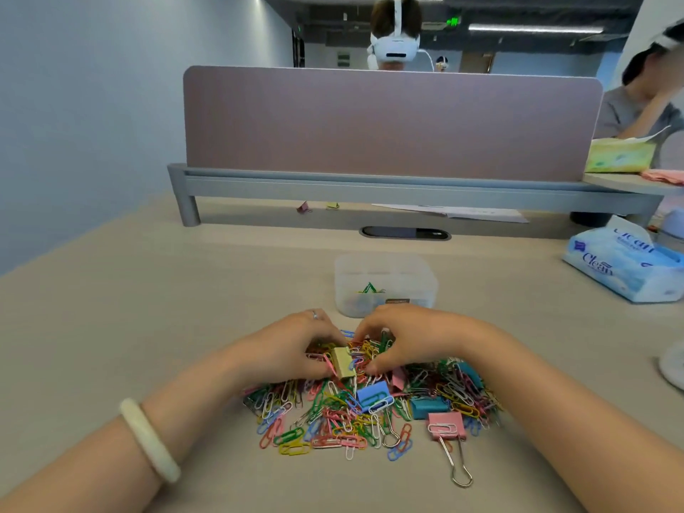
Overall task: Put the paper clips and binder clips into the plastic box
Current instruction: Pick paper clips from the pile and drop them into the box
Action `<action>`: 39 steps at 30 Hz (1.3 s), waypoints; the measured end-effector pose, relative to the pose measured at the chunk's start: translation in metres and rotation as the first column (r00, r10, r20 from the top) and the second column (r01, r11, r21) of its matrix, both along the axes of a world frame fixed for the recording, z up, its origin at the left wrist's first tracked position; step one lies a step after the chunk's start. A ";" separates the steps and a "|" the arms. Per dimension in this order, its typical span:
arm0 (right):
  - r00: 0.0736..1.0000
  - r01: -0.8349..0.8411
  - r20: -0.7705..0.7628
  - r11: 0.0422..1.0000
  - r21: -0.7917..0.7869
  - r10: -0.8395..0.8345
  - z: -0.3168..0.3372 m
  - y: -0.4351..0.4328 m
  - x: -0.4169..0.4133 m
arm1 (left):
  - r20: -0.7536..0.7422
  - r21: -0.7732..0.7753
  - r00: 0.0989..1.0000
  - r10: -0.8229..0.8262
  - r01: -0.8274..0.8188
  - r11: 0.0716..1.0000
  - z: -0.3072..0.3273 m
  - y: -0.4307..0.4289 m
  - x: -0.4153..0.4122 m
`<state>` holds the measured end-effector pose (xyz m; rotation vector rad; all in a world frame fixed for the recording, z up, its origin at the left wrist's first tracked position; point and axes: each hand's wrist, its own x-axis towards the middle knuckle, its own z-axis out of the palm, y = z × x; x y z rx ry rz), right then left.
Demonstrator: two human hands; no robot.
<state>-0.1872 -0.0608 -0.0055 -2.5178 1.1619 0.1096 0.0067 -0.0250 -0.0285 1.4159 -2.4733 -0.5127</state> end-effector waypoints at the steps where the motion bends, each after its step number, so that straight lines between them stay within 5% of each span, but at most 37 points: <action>1: 1.000 0.001 0.000 1.000 0.004 -0.001 0.000 0.000 0.001 | -0.036 -0.011 0.999 0.012 -0.013 1.000 -0.002 0.000 -0.001; 9: 0.998 0.026 0.062 0.998 -0.051 -0.023 -0.004 -0.004 0.001 | -0.234 -0.037 0.963 0.137 -0.150 0.988 -0.011 0.002 0.001; 17: 0.925 0.096 0.344 0.976 0.197 -0.160 0.004 -0.015 -0.014 | -0.387 -0.080 0.911 0.144 -0.189 0.979 -0.007 0.001 -0.004; 25: 0.788 0.273 0.566 0.961 0.034 -0.244 0.024 -0.050 -0.008 | -0.432 -0.087 0.887 0.163 -0.221 0.971 -0.008 -0.001 -0.005; 31: 0.879 0.275 0.433 0.954 -0.119 -0.199 0.010 -0.073 0.005 | -0.438 -0.105 0.889 0.130 -0.194 0.975 -0.012 0.000 -0.006; 39: 0.904 0.380 0.263 0.915 -0.137 -0.336 0.007 -0.075 0.007 | -0.459 -0.121 0.880 0.119 -0.194 0.973 -0.016 -0.004 -0.007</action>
